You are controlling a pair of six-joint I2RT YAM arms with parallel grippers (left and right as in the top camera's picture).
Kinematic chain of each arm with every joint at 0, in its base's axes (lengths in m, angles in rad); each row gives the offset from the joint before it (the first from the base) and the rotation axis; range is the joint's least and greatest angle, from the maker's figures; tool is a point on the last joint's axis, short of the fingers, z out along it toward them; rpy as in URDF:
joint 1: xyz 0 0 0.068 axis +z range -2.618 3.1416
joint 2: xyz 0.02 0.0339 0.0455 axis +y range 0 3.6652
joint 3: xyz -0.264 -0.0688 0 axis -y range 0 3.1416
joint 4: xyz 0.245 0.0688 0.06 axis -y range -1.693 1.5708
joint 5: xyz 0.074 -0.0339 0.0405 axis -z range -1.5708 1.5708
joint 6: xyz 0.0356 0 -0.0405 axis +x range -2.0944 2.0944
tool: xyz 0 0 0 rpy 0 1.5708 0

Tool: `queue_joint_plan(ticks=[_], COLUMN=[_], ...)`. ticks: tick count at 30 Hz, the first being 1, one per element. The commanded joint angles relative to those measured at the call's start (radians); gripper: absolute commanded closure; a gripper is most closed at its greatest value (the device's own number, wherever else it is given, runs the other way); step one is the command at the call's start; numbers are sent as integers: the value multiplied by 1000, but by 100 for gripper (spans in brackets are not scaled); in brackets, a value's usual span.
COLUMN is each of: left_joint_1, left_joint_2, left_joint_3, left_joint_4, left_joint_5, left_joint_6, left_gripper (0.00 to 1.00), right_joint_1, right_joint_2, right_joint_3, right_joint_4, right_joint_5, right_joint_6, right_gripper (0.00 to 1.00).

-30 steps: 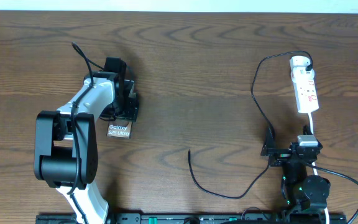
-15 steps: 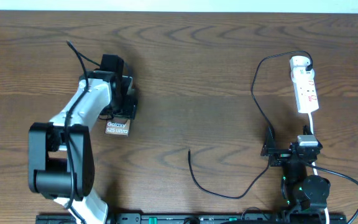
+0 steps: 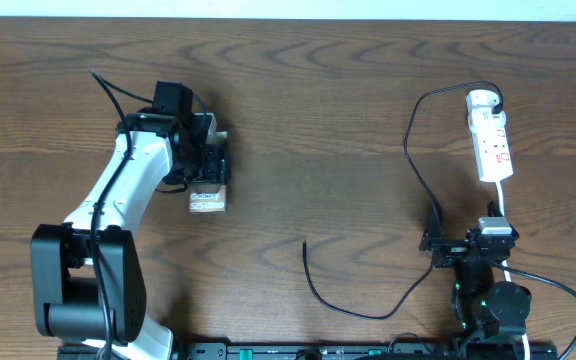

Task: Plug charger to phone and switch on socket
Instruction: 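Lift the phone with the left gripper and turn it upright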

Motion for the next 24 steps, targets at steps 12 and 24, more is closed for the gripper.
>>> queue_joint_plan(ticks=[12,24], left_joint_1=[6,6], left_joint_2=[-56,-56], left_joint_3=[24,24], left_joint_4=[150,266], left_joint_5=[675,964], left_joint_6=[-458,-1044], left_gripper=[93,93], right_joint_1=[9,9], right_joint_2=[-4,-4], right_joint_3=[-1,-1], right_joint_4=[-5,-5], right_joint_5=[1,1], right_joint_6=[-11,-11], right_gripper=[1,1])
